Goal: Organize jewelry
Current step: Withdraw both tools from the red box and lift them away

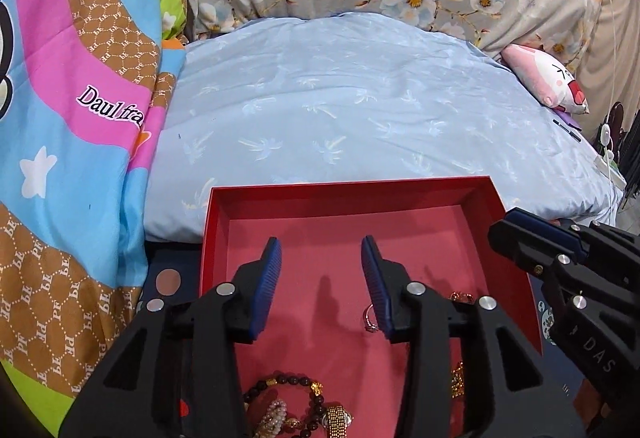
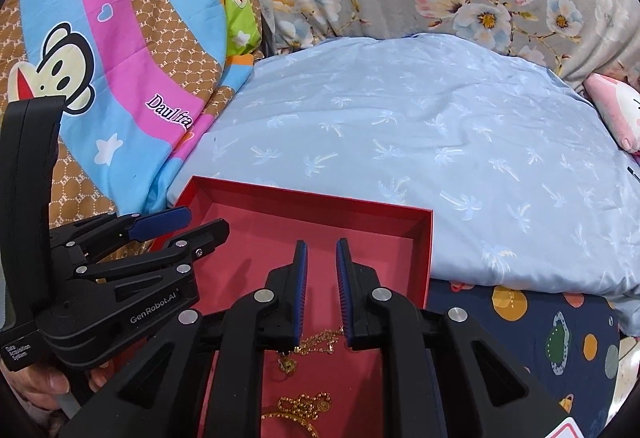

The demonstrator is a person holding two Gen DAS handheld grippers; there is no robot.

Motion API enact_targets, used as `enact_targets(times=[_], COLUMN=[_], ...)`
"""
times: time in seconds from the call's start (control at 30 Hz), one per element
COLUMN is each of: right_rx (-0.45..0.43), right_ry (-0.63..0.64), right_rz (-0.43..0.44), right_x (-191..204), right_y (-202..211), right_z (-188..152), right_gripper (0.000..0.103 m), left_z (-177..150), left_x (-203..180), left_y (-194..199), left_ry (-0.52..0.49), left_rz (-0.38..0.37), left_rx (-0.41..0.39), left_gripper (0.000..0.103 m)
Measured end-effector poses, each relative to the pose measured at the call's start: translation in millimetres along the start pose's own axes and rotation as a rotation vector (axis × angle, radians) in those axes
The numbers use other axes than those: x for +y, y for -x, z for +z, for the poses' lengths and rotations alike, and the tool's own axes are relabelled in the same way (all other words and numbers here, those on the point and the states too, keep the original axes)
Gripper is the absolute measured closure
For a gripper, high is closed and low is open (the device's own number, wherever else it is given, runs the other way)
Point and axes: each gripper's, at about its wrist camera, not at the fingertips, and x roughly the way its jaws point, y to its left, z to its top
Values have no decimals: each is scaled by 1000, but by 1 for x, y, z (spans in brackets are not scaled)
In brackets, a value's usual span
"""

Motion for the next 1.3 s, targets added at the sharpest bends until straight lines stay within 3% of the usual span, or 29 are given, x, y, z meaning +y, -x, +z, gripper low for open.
enact_targets(times=[0.1, 0.47, 0.53, 0.67, 0.8, 1.2, 1.3], right_rx=[0, 12, 20, 31, 24, 17, 17], right_ry=[8, -17, -33, -62, -64, -137, -148], right_rz=[-6, 4, 3, -3, -30, -79, -82], right_x=[3, 10, 10, 13, 23, 31, 32], right_y=[6, 42, 47, 58, 72, 98, 102], right_z=[-7, -54, -63, -81, -96, -130, -136], right_gripper=[86, 85, 79, 79, 69, 58, 52], left_z=[-6, -38, -45, -63, -79, -115, -123], left_x=[-2, -13, -14, -16, -19, -22, -22], left_y=[7, 34, 39, 50, 60, 83, 89], left_ry=[-8, -28, -26, -4, 8, 57, 56], left_rz=[8, 42, 49, 43, 66, 108, 139], left_rx=[-2, 20, 27, 58, 69, 92, 85], left_gripper=[58, 58, 58, 58, 47, 42, 30])
